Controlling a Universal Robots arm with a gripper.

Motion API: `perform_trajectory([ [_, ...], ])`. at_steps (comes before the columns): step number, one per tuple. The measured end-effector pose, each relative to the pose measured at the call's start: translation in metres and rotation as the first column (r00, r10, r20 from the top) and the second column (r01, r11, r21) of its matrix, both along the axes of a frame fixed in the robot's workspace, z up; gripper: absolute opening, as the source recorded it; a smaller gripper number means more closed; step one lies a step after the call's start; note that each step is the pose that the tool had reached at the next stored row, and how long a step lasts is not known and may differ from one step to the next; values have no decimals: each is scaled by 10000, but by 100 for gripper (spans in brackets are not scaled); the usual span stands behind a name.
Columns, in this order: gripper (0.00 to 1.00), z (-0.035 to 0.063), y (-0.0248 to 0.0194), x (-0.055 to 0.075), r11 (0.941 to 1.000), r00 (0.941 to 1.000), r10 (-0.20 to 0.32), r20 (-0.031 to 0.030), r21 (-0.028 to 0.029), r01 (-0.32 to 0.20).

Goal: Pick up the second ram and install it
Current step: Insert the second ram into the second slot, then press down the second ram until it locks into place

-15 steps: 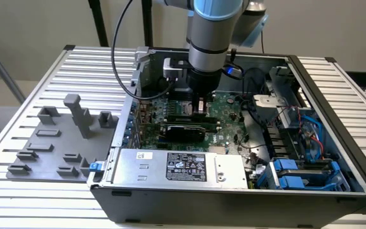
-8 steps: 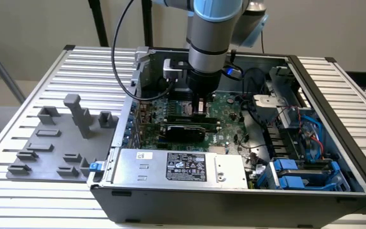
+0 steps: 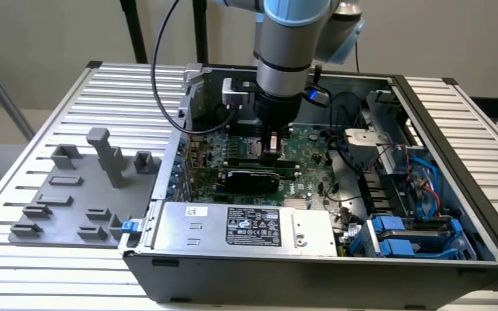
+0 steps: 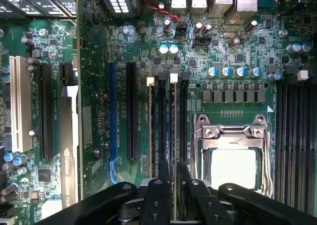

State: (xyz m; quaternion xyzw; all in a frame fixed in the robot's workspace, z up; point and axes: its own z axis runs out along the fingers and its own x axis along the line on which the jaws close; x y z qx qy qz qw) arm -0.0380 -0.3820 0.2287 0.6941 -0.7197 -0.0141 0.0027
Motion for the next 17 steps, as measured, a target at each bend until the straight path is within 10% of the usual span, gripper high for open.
perform_trajectory([
  [7,100,219,-2,0,10000,10000,1,0,2,-1],
  [8,0,226,-2,0,10000,10000,0,1,3,0],
  [17,0,227,-1,0,10000,10000,1,1,4,-1],
])
